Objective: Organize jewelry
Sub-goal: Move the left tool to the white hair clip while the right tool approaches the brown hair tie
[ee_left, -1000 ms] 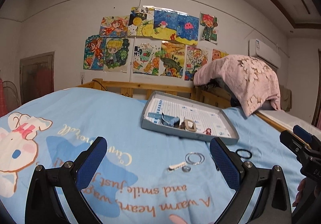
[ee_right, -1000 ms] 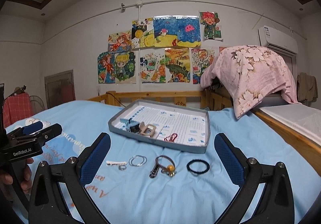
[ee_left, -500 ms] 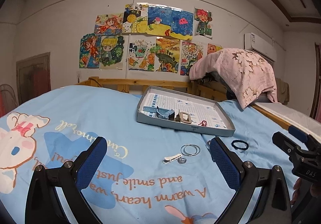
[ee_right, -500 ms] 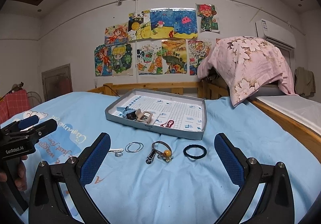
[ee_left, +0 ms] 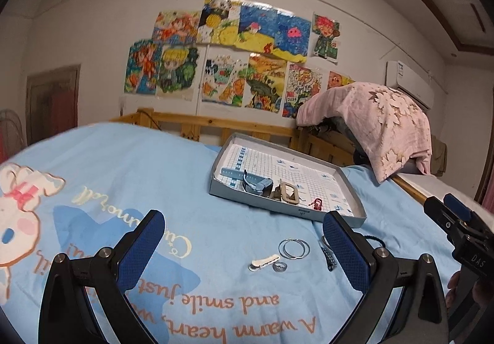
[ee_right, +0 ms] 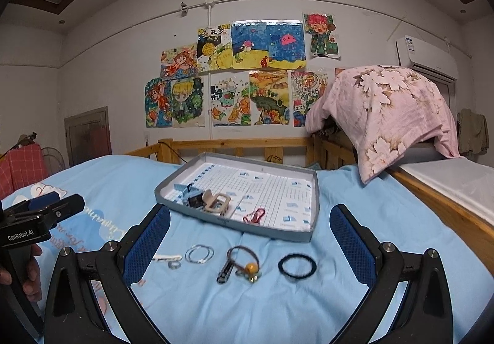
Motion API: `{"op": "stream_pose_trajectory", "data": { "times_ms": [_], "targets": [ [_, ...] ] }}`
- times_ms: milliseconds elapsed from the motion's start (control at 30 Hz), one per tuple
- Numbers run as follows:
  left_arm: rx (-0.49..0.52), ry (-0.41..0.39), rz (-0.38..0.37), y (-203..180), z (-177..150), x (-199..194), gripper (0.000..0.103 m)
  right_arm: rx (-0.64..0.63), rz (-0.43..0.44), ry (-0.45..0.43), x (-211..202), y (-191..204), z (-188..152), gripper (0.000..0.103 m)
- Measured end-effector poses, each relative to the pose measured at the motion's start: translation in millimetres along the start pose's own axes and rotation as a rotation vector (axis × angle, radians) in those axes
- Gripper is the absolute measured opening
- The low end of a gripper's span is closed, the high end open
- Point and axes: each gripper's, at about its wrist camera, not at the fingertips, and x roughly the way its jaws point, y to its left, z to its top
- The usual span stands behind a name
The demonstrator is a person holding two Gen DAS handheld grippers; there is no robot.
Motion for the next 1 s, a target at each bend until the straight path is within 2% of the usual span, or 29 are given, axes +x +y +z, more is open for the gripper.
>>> {"op": "stream_pose_trajectory", "data": {
  "times_ms": [167,567,833,1000],
  "targets": [
    [-0.036,0.013,0.018,8,11,24,0.103,0.011,-0.004,0.002,26,-9,9,0.102],
    [-0.013,-0.016,0.040,6,23,67,0.103,0.047,0.022,0.050,89,-19,14,0.102],
    [-0.002,0.030,0.060,7,8,89,0.103,0.062,0.026,0.097,108,-23,-3,0.102],
    [0.038,0.104,0.045,2,-3,103,0.103,0.077,0.060,0.194,121,-25,-20,0.102]
  ]
}}
